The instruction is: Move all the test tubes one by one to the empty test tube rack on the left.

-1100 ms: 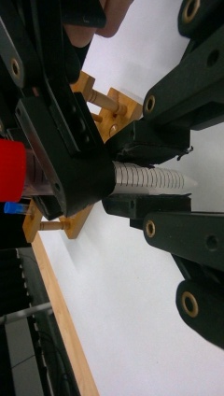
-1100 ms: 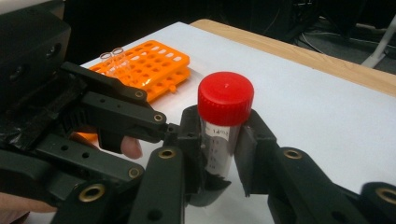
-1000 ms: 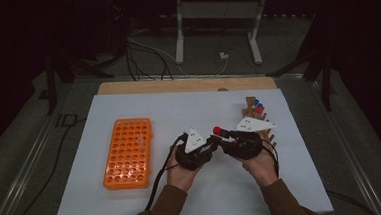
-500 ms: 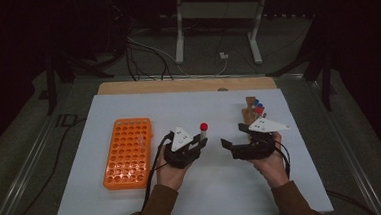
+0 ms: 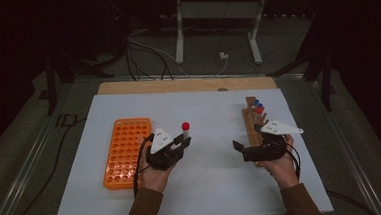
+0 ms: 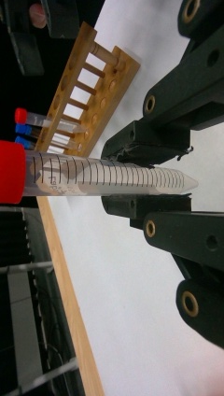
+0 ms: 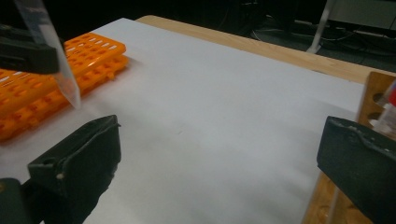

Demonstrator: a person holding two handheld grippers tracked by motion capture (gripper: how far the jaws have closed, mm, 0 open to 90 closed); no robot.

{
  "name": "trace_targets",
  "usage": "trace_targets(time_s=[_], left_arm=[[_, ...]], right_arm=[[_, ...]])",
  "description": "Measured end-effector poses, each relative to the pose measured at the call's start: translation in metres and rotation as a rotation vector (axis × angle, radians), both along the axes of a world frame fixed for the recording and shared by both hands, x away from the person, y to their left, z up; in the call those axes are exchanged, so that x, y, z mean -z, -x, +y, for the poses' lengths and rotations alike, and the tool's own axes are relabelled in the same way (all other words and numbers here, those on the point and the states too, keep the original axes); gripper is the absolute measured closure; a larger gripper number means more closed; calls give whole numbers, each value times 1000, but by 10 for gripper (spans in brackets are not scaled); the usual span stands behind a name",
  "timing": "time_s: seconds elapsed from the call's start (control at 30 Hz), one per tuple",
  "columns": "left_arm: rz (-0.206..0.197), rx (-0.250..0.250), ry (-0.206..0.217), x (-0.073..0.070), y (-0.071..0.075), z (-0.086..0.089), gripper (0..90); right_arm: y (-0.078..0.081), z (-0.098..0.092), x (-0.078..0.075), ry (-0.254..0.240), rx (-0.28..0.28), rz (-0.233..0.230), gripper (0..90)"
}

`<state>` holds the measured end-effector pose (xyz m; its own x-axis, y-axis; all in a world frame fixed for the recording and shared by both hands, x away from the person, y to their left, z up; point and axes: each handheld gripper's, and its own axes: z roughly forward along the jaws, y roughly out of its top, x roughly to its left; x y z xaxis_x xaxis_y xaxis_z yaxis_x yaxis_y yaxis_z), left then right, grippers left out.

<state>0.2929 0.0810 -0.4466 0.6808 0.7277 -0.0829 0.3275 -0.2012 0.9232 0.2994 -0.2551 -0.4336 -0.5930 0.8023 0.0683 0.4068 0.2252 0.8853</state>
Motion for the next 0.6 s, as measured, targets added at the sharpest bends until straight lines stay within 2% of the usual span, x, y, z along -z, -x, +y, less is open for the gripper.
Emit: trace_targets(time_s=[0.33,0.6], left_arm=[[-22,-43,-5,-3,8,35,745],[-16,-96,9,2,14,65,744]], right_arm=[[2,-11,3,-7,20,8,1],[2,-12,3,-15,16,10,1]])
